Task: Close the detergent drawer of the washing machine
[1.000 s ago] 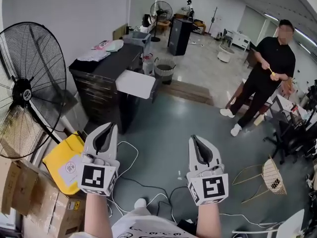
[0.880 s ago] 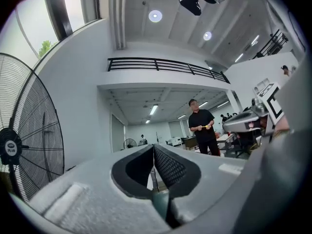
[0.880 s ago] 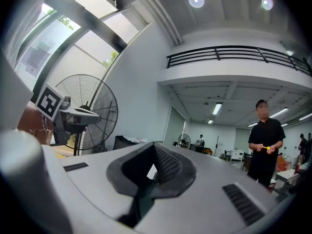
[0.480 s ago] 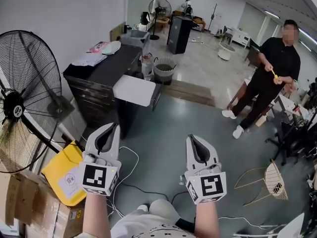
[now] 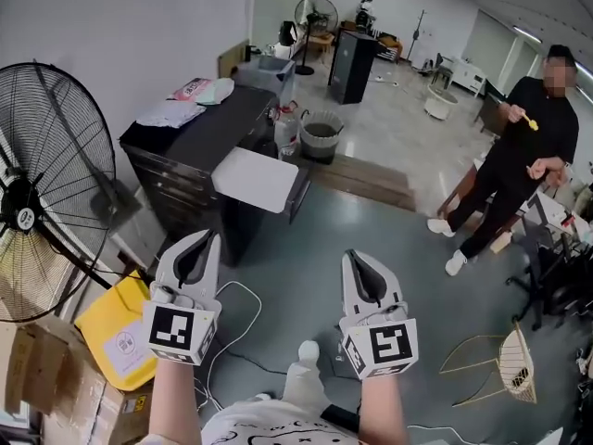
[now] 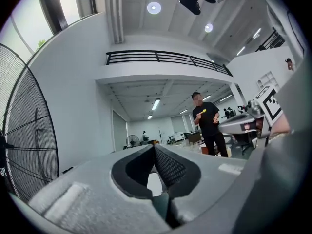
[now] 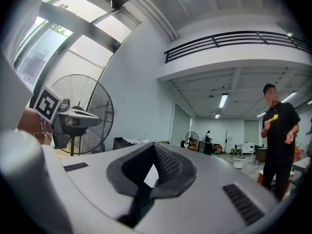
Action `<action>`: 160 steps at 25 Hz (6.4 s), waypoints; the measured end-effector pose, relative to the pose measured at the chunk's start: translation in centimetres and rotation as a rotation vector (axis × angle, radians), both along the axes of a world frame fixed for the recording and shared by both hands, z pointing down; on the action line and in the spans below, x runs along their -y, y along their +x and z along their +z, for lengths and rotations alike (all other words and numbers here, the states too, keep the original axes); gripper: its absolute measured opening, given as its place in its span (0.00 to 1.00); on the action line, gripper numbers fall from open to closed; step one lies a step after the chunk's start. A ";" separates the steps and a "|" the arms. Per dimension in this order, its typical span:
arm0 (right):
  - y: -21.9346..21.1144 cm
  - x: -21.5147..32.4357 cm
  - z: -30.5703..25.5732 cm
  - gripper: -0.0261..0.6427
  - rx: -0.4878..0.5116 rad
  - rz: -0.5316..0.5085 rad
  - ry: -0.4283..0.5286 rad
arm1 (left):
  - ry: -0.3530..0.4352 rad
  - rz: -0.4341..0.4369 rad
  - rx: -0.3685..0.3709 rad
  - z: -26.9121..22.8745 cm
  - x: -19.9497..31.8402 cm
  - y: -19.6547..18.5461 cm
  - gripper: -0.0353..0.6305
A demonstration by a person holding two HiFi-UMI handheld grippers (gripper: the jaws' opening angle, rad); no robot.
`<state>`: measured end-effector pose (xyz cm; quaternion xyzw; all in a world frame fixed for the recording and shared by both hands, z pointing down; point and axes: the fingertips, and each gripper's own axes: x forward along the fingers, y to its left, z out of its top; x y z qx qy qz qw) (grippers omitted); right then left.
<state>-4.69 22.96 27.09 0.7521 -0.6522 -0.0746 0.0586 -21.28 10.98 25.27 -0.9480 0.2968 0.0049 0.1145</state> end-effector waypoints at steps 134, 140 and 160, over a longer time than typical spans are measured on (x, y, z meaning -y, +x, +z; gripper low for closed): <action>17.5 37.5 32.5 0.44 1.473 -0.963 -0.548 | -0.270 -0.559 0.112 11.3 32.0 21.0 0.08; 17.4 37.5 32.3 0.44 1.476 -0.951 -0.546 | -0.279 -0.553 0.082 11.4 33.0 20.4 0.08; 13.9 41.2 31.5 0.44 1.448 -0.920 -0.538 | -0.278 -0.526 0.073 11.1 36.0 17.5 0.08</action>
